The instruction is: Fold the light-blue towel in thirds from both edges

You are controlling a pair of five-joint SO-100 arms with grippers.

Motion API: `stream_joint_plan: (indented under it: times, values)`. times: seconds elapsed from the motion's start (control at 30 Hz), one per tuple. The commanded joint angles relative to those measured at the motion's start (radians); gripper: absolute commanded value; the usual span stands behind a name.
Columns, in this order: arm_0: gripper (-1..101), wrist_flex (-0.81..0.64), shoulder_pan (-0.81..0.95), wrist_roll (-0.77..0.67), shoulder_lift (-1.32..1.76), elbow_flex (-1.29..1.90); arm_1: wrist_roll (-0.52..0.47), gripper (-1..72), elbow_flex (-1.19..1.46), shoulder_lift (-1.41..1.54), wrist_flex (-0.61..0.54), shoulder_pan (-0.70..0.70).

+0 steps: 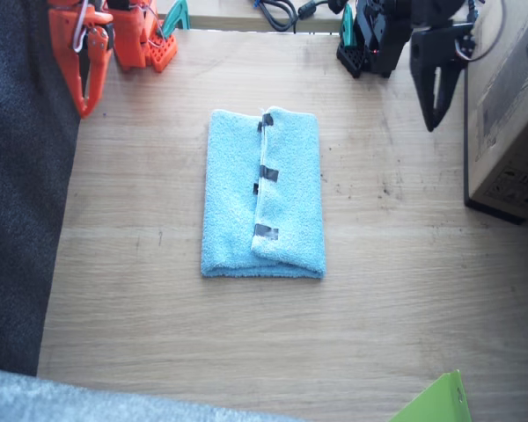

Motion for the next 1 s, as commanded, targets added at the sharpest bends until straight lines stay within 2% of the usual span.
stream_joint_plan:
  times: [0.0, 0.17, 0.37, 0.63, 0.97]
  values:
    - [0, 0.015, 0.023, 0.002, 0.087, 0.034, 0.002, 1.2, 0.048, 0.149, 0.038, -0.026]
    - [0, 0.025, -0.018, -0.005, 0.242, 0.117, -0.014, 3.6, 0.192, 0.426, 0.121, -0.058]
    - [0, 0.117, -0.026, -0.002, 0.552, 0.233, 0.014, 3.0, 0.23, 0.43, 0.117, -0.054]
    - [0, 0.129, -0.025, -0.002, 0.566, 0.236, 0.103, 3.0, 0.233, 0.428, 0.097, -0.009]
    - [0, 0.129, -0.029, -0.002, 0.566, 0.236, 0.14, 1.7, 0.235, 0.428, 0.092, -0.025]
